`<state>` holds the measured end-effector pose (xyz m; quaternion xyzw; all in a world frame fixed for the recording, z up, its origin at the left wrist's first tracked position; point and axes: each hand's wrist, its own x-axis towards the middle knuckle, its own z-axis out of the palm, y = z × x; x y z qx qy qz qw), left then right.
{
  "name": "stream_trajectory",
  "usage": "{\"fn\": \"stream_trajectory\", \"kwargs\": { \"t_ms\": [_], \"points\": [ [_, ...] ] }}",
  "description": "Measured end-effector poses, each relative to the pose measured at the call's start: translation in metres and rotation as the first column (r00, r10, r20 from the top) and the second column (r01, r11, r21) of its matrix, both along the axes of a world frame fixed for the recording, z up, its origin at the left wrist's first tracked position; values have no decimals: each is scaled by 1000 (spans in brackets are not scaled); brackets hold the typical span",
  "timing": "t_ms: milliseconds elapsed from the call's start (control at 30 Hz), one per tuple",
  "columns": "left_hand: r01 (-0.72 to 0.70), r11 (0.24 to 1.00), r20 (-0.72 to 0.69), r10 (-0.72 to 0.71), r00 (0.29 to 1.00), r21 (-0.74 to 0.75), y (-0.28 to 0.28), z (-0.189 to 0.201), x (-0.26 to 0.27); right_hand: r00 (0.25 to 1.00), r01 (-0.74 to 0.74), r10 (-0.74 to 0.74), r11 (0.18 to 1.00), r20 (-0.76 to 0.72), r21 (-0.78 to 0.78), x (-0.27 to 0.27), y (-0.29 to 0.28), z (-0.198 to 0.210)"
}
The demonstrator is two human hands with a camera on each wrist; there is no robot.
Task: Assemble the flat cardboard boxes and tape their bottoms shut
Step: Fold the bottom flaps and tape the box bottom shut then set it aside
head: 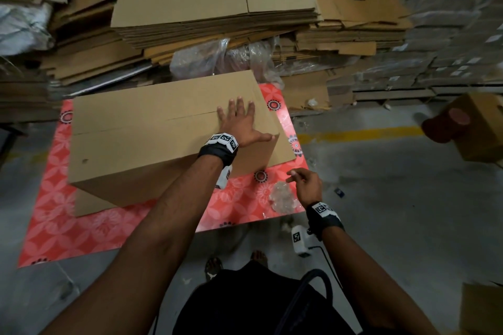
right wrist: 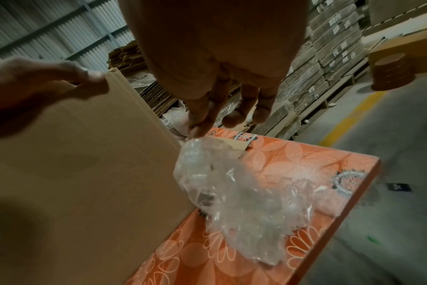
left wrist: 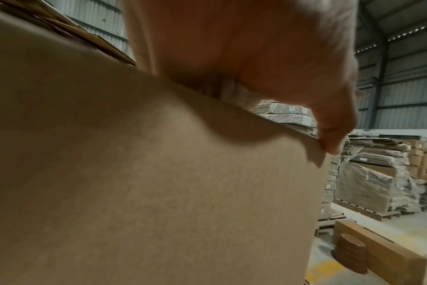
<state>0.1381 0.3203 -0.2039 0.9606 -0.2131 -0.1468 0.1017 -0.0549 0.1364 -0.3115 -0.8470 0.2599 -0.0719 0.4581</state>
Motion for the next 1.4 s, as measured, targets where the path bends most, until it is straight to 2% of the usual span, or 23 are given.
{"fn": "stream_trajectory", "kwargs": {
  "t_ms": [267,400,567,733,1067,1200,1300,1400],
  "points": [
    [-11,1000,-9,11,1000,9,0,15,1,984,-23,14,999,179,46,52,13,48],
    [51,998,31,-52,998,46,8,28,5,968,-17,6,999,249,45,89,20,66],
    [82,993,35,-86,996,86,12,42,10,964,-170,168,985,206,-6,116,31,77],
    [144,976,-6,-145,989,163,16,55,15,970,-174,160,983,185,64,120,29,79],
    [215,939,0,-224,975,269,52,65,23,931,-327,306,942,202,81,126,46,92],
    [288,916,-7,-298,955,280,82,65,22,905,-375,376,926,198,-46,136,64,92],
    [345,918,9,-353,935,195,115,54,23,900,-376,409,902,148,-211,147,78,93],
    [351,924,86,-366,926,152,145,59,18,879,-401,472,806,64,-435,156,92,104]
  ]
}}
